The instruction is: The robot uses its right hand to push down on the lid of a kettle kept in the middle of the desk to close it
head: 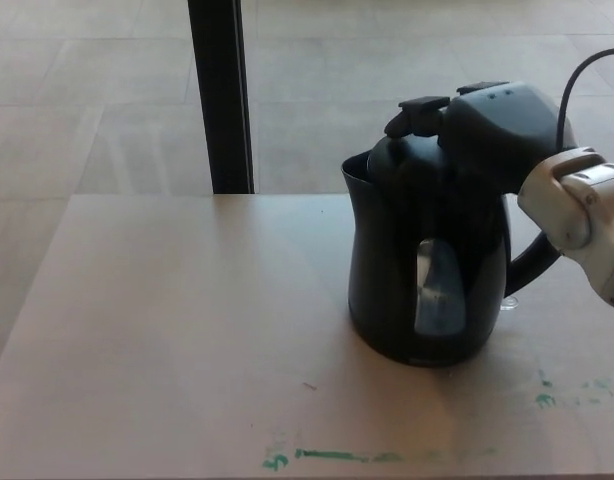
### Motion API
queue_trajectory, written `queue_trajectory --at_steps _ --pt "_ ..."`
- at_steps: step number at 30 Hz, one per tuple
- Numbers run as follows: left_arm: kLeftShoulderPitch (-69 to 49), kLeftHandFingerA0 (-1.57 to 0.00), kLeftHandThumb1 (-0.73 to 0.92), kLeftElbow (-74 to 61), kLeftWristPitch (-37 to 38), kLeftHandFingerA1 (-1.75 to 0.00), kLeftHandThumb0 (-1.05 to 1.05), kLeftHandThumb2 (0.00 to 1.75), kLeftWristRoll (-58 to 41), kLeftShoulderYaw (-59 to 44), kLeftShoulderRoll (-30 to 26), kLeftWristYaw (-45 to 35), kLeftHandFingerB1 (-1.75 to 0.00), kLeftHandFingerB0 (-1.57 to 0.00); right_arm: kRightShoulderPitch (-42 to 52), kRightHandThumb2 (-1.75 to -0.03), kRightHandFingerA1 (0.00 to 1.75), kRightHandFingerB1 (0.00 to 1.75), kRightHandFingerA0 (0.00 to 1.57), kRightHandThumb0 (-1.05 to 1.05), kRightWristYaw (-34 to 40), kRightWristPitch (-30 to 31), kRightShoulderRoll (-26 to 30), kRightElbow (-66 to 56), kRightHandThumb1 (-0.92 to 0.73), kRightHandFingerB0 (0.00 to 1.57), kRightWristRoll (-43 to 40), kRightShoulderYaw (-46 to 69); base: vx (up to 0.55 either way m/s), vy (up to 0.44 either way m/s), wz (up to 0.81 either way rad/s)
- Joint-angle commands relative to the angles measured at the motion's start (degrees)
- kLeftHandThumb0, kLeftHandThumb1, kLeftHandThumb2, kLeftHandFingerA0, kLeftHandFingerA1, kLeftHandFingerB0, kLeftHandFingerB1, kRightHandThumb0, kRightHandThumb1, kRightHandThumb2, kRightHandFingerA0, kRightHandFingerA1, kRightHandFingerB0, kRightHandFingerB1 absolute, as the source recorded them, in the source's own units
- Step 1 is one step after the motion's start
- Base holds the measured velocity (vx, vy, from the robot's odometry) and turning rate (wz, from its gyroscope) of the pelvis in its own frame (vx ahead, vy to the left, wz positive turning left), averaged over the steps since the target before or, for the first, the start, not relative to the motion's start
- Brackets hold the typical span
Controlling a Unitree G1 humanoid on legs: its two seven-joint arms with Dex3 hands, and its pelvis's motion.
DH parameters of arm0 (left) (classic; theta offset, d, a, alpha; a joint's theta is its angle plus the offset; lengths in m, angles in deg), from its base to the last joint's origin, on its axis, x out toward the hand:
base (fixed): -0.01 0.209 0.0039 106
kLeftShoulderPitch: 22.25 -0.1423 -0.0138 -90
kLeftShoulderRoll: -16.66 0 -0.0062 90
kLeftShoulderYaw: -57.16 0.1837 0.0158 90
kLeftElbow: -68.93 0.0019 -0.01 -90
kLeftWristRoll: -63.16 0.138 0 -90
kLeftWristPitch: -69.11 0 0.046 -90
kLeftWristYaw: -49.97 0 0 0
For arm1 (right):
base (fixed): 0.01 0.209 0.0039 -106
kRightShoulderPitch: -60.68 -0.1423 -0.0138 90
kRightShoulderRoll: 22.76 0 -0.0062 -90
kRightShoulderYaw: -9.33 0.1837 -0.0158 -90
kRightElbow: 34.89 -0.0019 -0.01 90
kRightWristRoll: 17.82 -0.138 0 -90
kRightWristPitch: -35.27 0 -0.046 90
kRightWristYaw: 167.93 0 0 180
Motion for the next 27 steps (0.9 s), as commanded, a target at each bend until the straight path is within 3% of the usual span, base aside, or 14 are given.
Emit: queue_trajectory --at_steps 1,2,7,8,9,11,12,13,15,17,18,23,25,27 --pt "-1.2 -0.56 0.92 -0.1 -0.7 -0.47 -0.86 0.68 0.8 0.8 -1.9 0.5 -0.4 -0.42 3.7 -0.98 0.63 0.54 0.49 -0.61 -16.2 7.9 -2.9 -0.2 -0.62 0.37 -16.2 12.2 0.0 0.0 0.0" --pt "-1.3 -0.55 0.92 -0.3 -0.6 -0.46 -0.85 0.69 0.9 0.9 -1.9 0.5 -0.4 -0.42 3.5 -0.64 0.54 0.42 0.55 -0.6 -16.3 8.0 -3.1 -0.7 -0.78 0.43 -17.4 14.1 0.0 0.0 0.0" --pt "-2.3 -0.49 0.92 0.0 0.4 -0.45 -0.86 0.68 0.5 0.9 -1.6 -0.6 -0.39 -0.39 1.5 -0.64 0.55 0.41 0.52 -0.62 -17.8 12.8 -1.9 -6.5 -0.8 0.47 -23.4 24.0 0.0 0.0 0.0" --pt "-2.2 -0.45 0.72 0.2 0.4 -0.56 -0.83 1.09 0.7 1.0 -1.7 -0.1 -0.52 -0.35 1.5 -0.64 0.55 0.41 0.56 -0.6 -18.2 12.0 -1.1 -6.8 -0.81 0.46 -23.7 24.8 0.0 0.0 0.0" --pt "-2.2 -0.51 0.9 0.5 0.1 -0.45 -0.86 0.66 0.0 0.4 -1.5 -0.2 -0.39 -0.38 2.0 -0.64 0.54 0.41 0.57 -0.57 -19.0 12.9 -0.3 -8.3 -0.81 0.46 -25.1 27.2 0.0 0.0 0.0" --pt "-2.2 -0.49 0.92 0.7 -0.3 -0.46 -0.85 0.68 -0.4 0.0 -1.5 -0.6 -0.4 -0.4 3.2 -0.64 0.52 0.4 0.58 -0.53 -19.8 14.8 1.1 -10.4 -0.81 0.49 -27.2 31.0 0.0 0.0 0.0" --pt "-2.5 -0.44 0.73 0.6 0.0 -0.57 -0.84 1.1 0.0 0.4 -1.5 -0.4 -0.52 -0.35 5.2 -0.65 0.52 0.4 0.58 -0.52 -20.4 15.8 3.1 -12.5 -0.82 0.46 -28.1 33.6 0.0 0.0 0.0" --pt "-2.8 -0.44 0.73 0.5 0.1 -0.57 -0.84 1.1 0.3 0.6 -1.5 -0.3 -0.52 -0.35 6.0 -0.65 0.52 0.4 0.58 -0.52 -20.6 16.1 3.9 -13.2 -0.82 0.46 -28.0 34.6 0.0 0.0 0.0" --pt "-3.1 -0.51 0.91 0.2 0.1 -0.46 -0.87 0.68 0.0 0.4 -1.6 -0.3 -0.4 -0.42 11.6 -0.65 0.49 0.41 0.56 -0.52 -21.9 14.0 7.8 -14.5 -0.82 0.42 -30.8 40.9 0.0 0.0 0.0" --pt "-3.2 -0.49 0.92 0.3 0.8 -0.46 -0.87 0.69 0.6 1.0 -1.6 -0.6 -0.4 -0.41 13.5 -0.65 0.48 0.41 0.55 -0.52 -22.9 14.5 9.2 -15.5 -0.83 0.41 -31.1 43.1 0.0 0.0 0.0" --pt "-3.2 -0.48 0.91 0.3 0.6 -0.46 -0.88 0.68 0.1 0.6 -1.6 -0.5 -0.4 -0.4 16.3 -0.97 0.61 0.55 0.48 -0.54 -23.5 14.3 10.9 -15.9 -0.66 0.36 -32.4 46.5 0.0 0.0 0.0" --pt "-3.3 -0.5 0.92 0.2 0.5 -0.48 -0.88 0.72 -0.1 0.3 -1.8 -0.6 -0.4 -0.37 28.9 -0.66 0.47 0.41 0.49 -0.52 -24.9 12.2 16.4 -13.0 -0.83 0.38 -35.0 59.4 0.0 0.0 0.0" --pt "-3.7 -0.5 0.92 -0.1 0.4 -0.47 -0.86 0.68 -0.1 0.4 -1.7 -0.6 -0.39 -0.38 32.8 -1.03 0.63 0.54 0.51 -0.42 -22.2 12.0 16.2 -13.2 -0.64 0.32 -34.5 63.4 0.0 0.0 0.0" --pt "-3.4 -0.5 0.92 0.2 -0.1 -0.46 -0.88 0.65 -0.2 0.3 -1.6 0.1 -0.39 -0.39 38.9 -0.64 0.5 0.44 0.61 -0.53 -21.9 10.3 17.1 -11.5 -0.79 0.51 -35.0 68.5 0.0 0.0 0.0"
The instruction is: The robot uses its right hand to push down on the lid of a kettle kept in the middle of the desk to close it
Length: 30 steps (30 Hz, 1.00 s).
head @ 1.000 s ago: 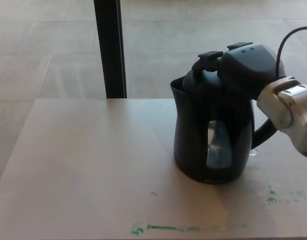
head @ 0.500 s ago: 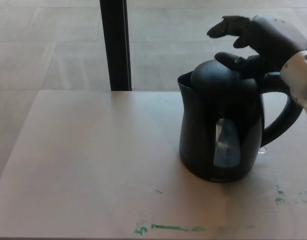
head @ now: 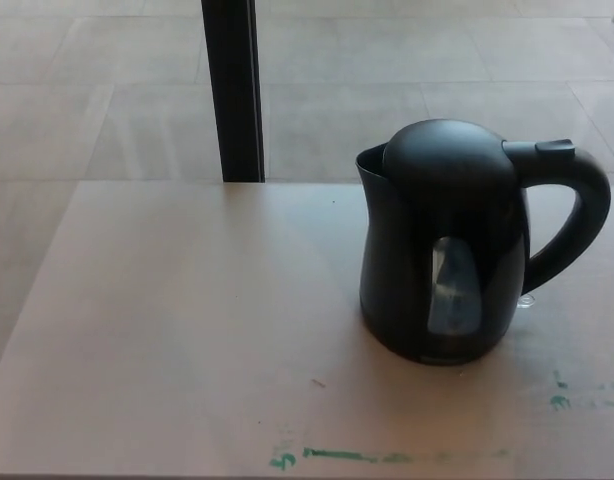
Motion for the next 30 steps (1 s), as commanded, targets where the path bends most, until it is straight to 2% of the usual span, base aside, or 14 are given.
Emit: queue_trajectory --at_steps 1,2,5,6,7,8,9,10,12,17,20,21,22,30 --pt "-1.3 -0.43 0.7 0.5 -0.2 -0.58 -0.86 1.1 -0.3 -0.5 -1.6 0.3 -0.5 -0.32 24.8 -0.63 0.52 0.45 0.63 -0.57 -6.7 3.1 8.1 2.1 -0.78 0.53 -16.8 28.6 0.0 0.0 0.0" --pt "-1.3 -0.52 0.9 0.7 -0.2 -0.48 -0.89 0.68 -0.3 -0.5 -1.6 0.3 -0.4 -0.41 26.3 -0.62 0.56 0.45 0.71 -0.63 -6.1 3.0 7.5 2.5 -0.75 0.64 -17.4 30.3 0.0 0.0 0.0" --pt "-1.2 -0.51 0.89 0.6 -0.2 -0.48 -0.89 0.67 -0.5 -0.7 -1.5 0.3 -0.41 -0.42 32.3 -0.62 0.58 0.43 0.73 -0.68 -1.9 4.6 5.4 1.6 -0.72 0.69 -16.2 34.8 0.0 0.0 0.0" --pt "-1.1 -0.49 0.75 0.7 -0.3 -0.52 -0.95 0.82 -0.2 -0.4 -1.5 0.7 -0.45 -0.39 35.1 -0.79 0.63 0.5 0.71 -0.78 -1.0 5.5 4.8 0.8 -0.58 0.62 -15.3 36.1 0.0 0.0 0.0" --pt "-1.3 -0.49 0.91 0.8 0.1 -0.47 -0.88 0.67 0.1 -0.2 -1.5 0.5 -0.4 -0.4 39.1 -0.83 0.65 0.52 0.68 -0.79 0.0 2.7 3.7 1.9 -0.61 0.56 -14.9 37.6 0.0 0.0 0.0" --pt "-1.3 -0.49 0.91 0.8 0.3 -0.46 -0.88 0.67 0.2 -0.1 -1.6 0.3 -0.4 -0.4 41.5 -0.63 0.61 0.47 0.69 -0.75 0.8 1.3 2.9 2.7 -0.76 0.61 -14.8 38.6 0.0 0.0 0.0" --pt "-1.3 -0.49 0.9 0.7 0.2 -0.47 -0.87 0.67 -0.1 -0.3 -1.3 0.2 -0.4 -0.4 43.2 -0.62 0.62 0.49 0.71 -0.78 1.7 0.9 2.0 3.6 -0.73 0.63 -15.3 40.2 0.0 0.0 0.0" --pt "-1.2 -0.49 0.9 0.7 0.0 -0.48 -0.86 0.67 -0.6 -0.7 -0.9 0.3 -0.4 -0.39 45.0 -0.83 0.65 0.54 0.68 -0.85 2.2 0.1 1.0 4.5 -0.59 0.56 -16.0 41.7 0.0 0.0 0.0" --pt "-1.2 -0.48 0.91 0.4 0.0 -0.48 -0.87 0.68 -0.7 -0.8 -0.9 0.3 -0.41 -0.42 47.5 -0.62 0.66 0.53 0.68 -0.79 3.1 -3.0 -0.7 7.1 -0.75 0.59 -16.9 42.7 0.0 0.0 0.0" --pt "-0.8 -0.49 0.79 0.4 0.1 -0.51 -0.93 0.83 -0.1 -0.2 -0.9 0.6 -0.44 -0.4 54.4 -0.63 0.75 0.64 0.69 -0.81 8.3 -6.9 -7.9 12.2 -0.76 0.57 -16.7 43.9 0.0 0.0 0.0" --pt "-0.7 -0.49 0.91 0.3 -0.4 -0.47 -0.85 0.67 -1.1 -1.1 -0.6 0.2 -0.4 -0.4 54.7 -0.62 0.81 0.66 0.72 -0.75 9.7 -7.7 -10.4 15.5 -0.72 0.59 -18.3 45.6 0.0 0.0 0.0" --pt "-0.6 -0.47 0.75 0.2 -0.1 -0.52 -0.93 0.84 -0.6 -0.6 -0.8 -0.1 -0.45 -0.38 54.9 -0.62 0.83 0.69 0.71 -0.75 10.3 -9.7 -11.2 17.7 -0.73 0.58 -18.2 45.7 0.0 0.0 0.0" --pt "-0.4 -0.5 0.92 0.3 -0.2 -0.46 -0.86 0.67 -0.5 -0.6 -0.7 0.1 -0.4 -0.4 55.0 -0.61 0.83 0.69 0.72 -0.76 10.2 -10.3 -11.7 19.5 -0.73 0.59 -19.0 46.4 0.0 0.0 0.0" --pt "-0.1 -0.5 0.92 0.3 0.1 -0.46 -0.87 0.68 -0.1 0.0 0.0 0.1 -0.39 -0.38 58.5 -0.64 0.93 0.81 0.66 -0.84 11.5 -16.3 -15.6 26.5 -0.78 0.51 -20.5 46.5 0.0 0.0 0.0"
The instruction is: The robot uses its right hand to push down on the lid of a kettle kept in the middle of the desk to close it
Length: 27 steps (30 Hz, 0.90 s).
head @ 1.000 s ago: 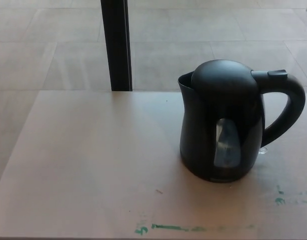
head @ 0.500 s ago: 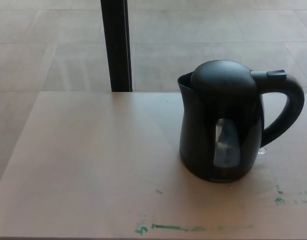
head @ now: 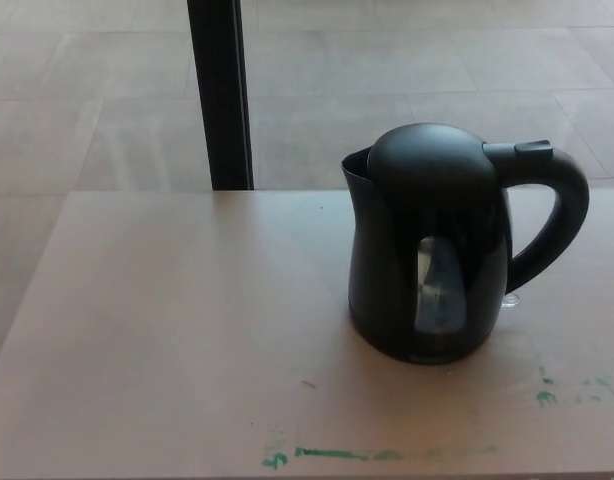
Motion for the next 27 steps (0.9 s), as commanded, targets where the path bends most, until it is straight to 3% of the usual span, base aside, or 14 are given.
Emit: queue_trajectory --at_steps 1,3,6,7,8,9,10,11,12,23,24,25,26,27 --pt "-0.2 -0.53 0.9 0.1 -0.5 -0.47 -0.9 0.69 -0.6 -0.4 -0.3 0.6 -0.4 -0.41 2.6 -0.65 0.95 0.8 0.7 -0.82 2.8 -7.2 -3.0 2.4 -0.77 0.51 -7.1 1.1 0.0 0.0 0.0" --pt "-0.2 -0.44 0.71 -0.1 -0.6 -0.57 -0.87 1.1 -0.6 -0.4 -0.3 0.6 -0.51 -0.33 2.9 -0.64 0.95 0.81 0.72 -0.83 2.4 -6.8 -3.8 1.8 -0.77 0.51 -8.3 0.9 0.0 0.0 0.0" --pt "0.1 -0.48 0.71 0.1 -0.9 -0.58 -0.84 1.08 -0.9 -0.9 0.1 1.3 -0.52 -0.37 2.3 -0.64 0.96 0.83 0.72 -0.82 2.4 -5.8 -4.2 1.9 -0.76 0.5 -10.4 1.0 0.0 0.0 0.0" --pt "0.2 -0.53 0.91 0.2 -0.5 -0.46 -0.89 0.65 -0.9 -1.0 0.3 1.2 -0.38 -0.4 2.2 -0.64 0.91 0.8 0.7 -0.81 2.7 -6.3 -3.3 3.6 -0.78 0.52 -8.2 -1.1 0.0 0.0 0.0" --pt "-0.1 -0.46 0.72 0.3 0.3 -0.57 -0.86 1.1 -0.2 -0.4 0.3 1.0 -0.52 -0.36 1.9 -0.64 0.91 0.78 0.74 -0.8 3.3 -6.1 -3.2 4.3 -0.75 0.54 -8.1 -1.7 0.0 0.0 0.0" --pt "-0.2 -0.46 0.72 0.3 0.6 -0.57 -0.86 1.1 0.2 -0.1 0.3 0.9 -0.52 -0.36 1.7 -0.64 0.91 0.78 0.74 -0.8 3.6 -6.1 -3.1 4.8 -0.75 0.54 -8.4 -2.1 0.0 0.0 0.0" --pt "-0.1 -0.53 0.91 0.2 -0.1 -0.47 -0.89 0.68 -0.8 -0.9 0.6 0.8 -0.4 -0.41 2.3 -0.62 0.88 0.76 0.77 -0.81 4.5 -7.8 -3.6 5.0 -0.73 0.58 -7.0 -4.1 0.0 0.0 0.0" --pt "0.0 -0.48 0.69 0.3 -0.4 -0.59 -0.85 1.08 -1.1 -1.3 0.9 1.2 -0.52 -0.37 2.3 -0.61 0.88 0.76 0.78 -0.82 4.4 -8.7 -3.7 5.7 -0.7 0.61 -7.4 -4.7 0.0 0.0 0.0" --pt "-0.5 -0.5 0.92 0.0 0.4 -0.46 -0.88 0.69 -0.3 -0.5 0.9 0.6 -0.39 -0.38 2.3 -0.61 0.87 0.74 0.8 -0.8 4.3 -9.3 -3.4 6.8 -0.7 0.62 -7.4 -5.3 0.0 0.0 0.0" --pt "-1.7 -0.52 0.9 -0.5 0.8 -0.46 -0.88 0.67 -0.3 0.2 2.3 1.1 -0.39 -0.39 5.8 -0.61 0.9 0.74 0.85 -0.79 2.6 -6.9 -5.3 3.4 -0.68 0.68 -11.5 -9.3 0.0 0.0 0.0" --pt "-1.4 -0.49 0.72 -0.6 0.7 -0.59 -0.89 1.1 -0.5 0.1 2.4 1.3 -0.52 -0.36 5.8 -0.62 0.9 0.74 0.84 -0.81 3.0 -6.9 -5.4 2.9 -0.68 0.66 -11.4 -9.7 0.0 0.0 0.0" --pt "-0.9 -0.49 0.72 -0.6 0.6 -0.59 -0.89 1.1 -0.6 0.0 2.4 1.3 -0.52 -0.36 5.6 -0.62 0.9 0.74 0.84 -0.81 3.5 -6.9 -5.5 2.5 -0.68 0.66 -11.3 -10.3 0.0 0.0 0.0" --pt "-0.5 -0.53 0.91 -0.5 0.9 -0.47 -0.89 0.68 0.0 0.6 2.3 1.6 -0.41 -0.43 5.2 -0.61 0.9 0.74 0.83 -0.8 3.7 -6.4 -5.4 1.9 -0.68 0.66 -11.5 -10.5 0.0 0.0 0.0" --pt "-0.2 -0.53 0.92 -0.3 1.3 -0.47 -0.9 0.68 0.4 0.9 2.2 1.4 -0.41 -0.44 4.7 -0.61 0.89 0.74 0.82 -0.78 3.4 -5.2 -5.7 1.3 -0.68 0.64 -13.3 -10.0 0.0 0.0 0.0"
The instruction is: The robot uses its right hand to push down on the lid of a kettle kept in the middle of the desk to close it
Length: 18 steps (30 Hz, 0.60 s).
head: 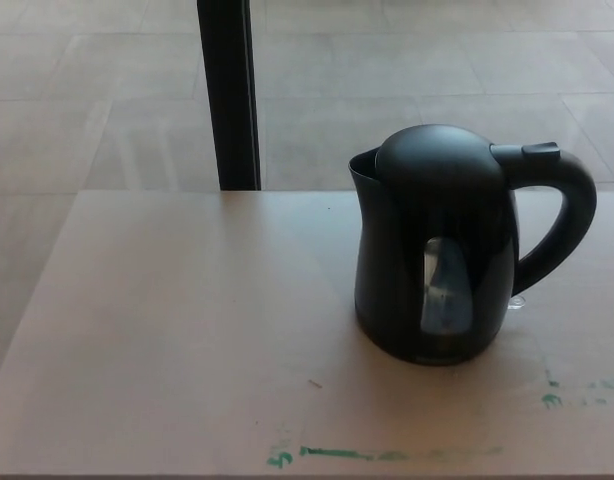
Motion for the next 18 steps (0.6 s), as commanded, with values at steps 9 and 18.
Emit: queue_trajectory --at_steps 9,18 --pt "2.1 -0.51 0.92 0.4 0.7 -0.46 -0.89 0.68 0.0 -0.1 0.0 0.9 -0.39 -0.37 -1.4 -0.61 0.9 0.76 0.82 -0.76 1.6 2.4 0.8 -2.5 -0.71 0.63 -3.9 -1.5 0.0 0.0 0.0" --pt "2.5 -0.48 0.92 0.1 0.3 -0.47 -0.86 0.69 -0.6 -0.6 0.1 0.6 -0.4 -0.37 -1.9 -0.61 0.9 0.76 0.83 -0.79 0.7 1.2 1.9 -0.8 -0.7 0.63 -5.0 -3.0 0.0 0.0 0.0"
